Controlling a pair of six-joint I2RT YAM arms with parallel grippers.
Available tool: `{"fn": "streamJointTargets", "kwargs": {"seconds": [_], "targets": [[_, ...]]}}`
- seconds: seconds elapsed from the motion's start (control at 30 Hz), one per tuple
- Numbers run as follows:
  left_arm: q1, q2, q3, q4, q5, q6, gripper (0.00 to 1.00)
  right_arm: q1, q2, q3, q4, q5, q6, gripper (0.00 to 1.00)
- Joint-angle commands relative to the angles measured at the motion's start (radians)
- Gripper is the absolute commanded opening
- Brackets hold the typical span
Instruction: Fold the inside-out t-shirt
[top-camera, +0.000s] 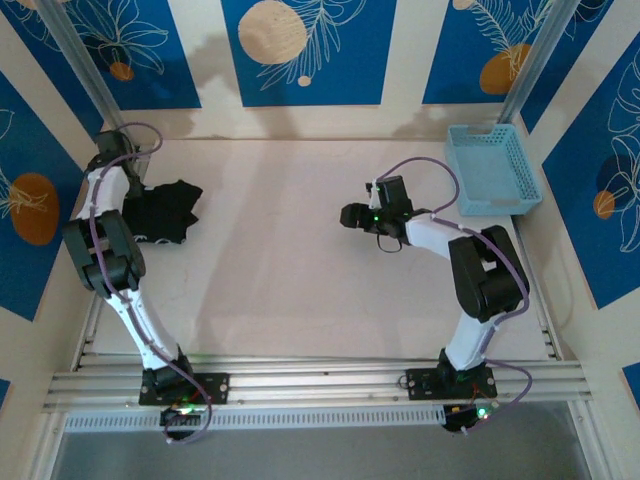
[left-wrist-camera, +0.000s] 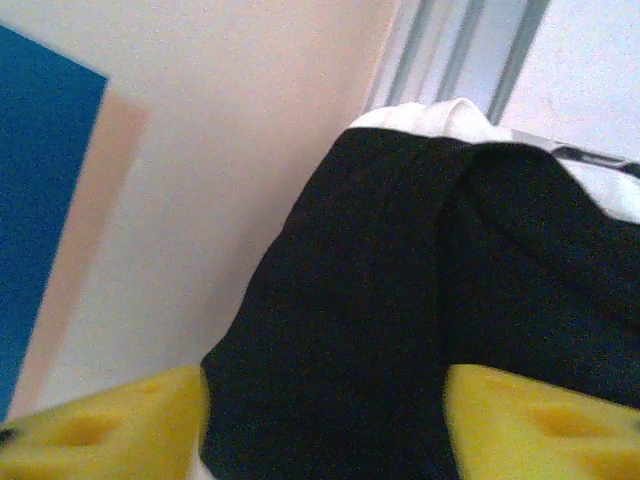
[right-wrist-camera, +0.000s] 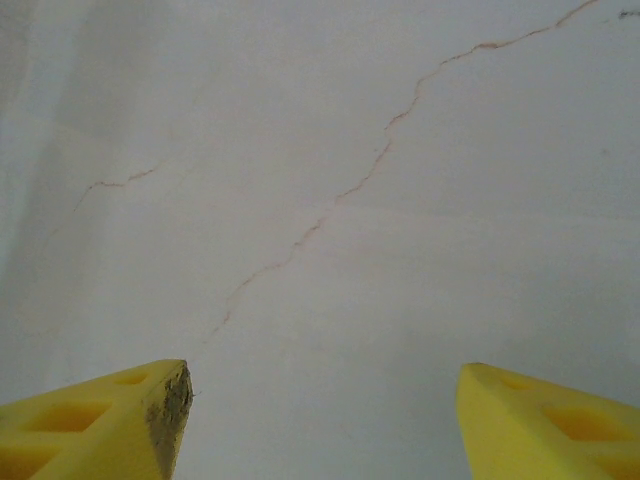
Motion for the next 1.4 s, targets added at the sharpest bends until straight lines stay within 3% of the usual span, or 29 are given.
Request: {"fn": "streamJointTargets", "kwargs": {"seconds": [0.0, 0.1, 0.23, 0.43, 0.57, 0.7, 0.8, 0.83, 1.03, 1.2, 1.27, 1.37], "targets": [[0.012, -0.051, 0.046, -0.057, -0.065, -0.082, 0.84, 0.007, -0.105, -0.015, -0.049, 0.045, -0.055, 0.71], [0.010, -0.106, 0.041, -0.087, -0.032, -0.144, 0.90, 0.010, -0.171, -0.028, -0.084, 0.079, -0.083, 0.71], [0.001, -0.272, -0.086, -0.039, 0.130, -0.276, 0.93, 0.018, -0.252, -0.042, -0.119, 0.121, -0.110, 0.74], [-0.029, -0.650, -0.545, 0.335, 0.472, -0.547, 1.00, 0.051, -0.347, -0.036, -0.206, 0.261, -0.190, 0.82], [-0.069, -0.850, -0.849, 0.565, 0.563, -0.682, 1.00, 0.063, -0.394, -0.045, -0.268, 0.394, -0.223, 0.86], [-0.138, -0.977, -1.075, 0.667, 0.521, -0.686, 1.00, 0.060, -0.456, -0.107, -0.265, 0.529, -0.231, 0.87], [-0.196, -1.038, -1.216, 0.723, 0.402, -0.632, 1.00, 0.042, -0.496, -0.173, -0.234, 0.634, -0.229, 0.90], [-0.215, -1.048, -1.251, 0.744, 0.360, -0.611, 1.00, 0.031, -0.505, -0.193, -0.224, 0.667, -0.224, 0.96], [-0.289, -1.025, -1.308, 0.833, 0.174, -0.473, 1.00, -0.047, -0.501, -0.303, -0.112, 0.721, -0.235, 0.99], [-0.314, -0.937, -1.314, 0.916, 0.126, -0.331, 1.00, -0.081, -0.488, -0.511, 0.265, 0.724, -0.340, 0.99], [-0.315, -0.888, -1.359, 1.051, 0.158, -0.298, 1.00, -0.111, -0.470, -0.582, 0.403, 0.664, -0.335, 0.99], [-0.315, -0.791, -1.438, 1.304, 0.220, -0.260, 1.00, -0.133, -0.455, -0.579, 0.418, 0.616, -0.343, 0.99]]}}
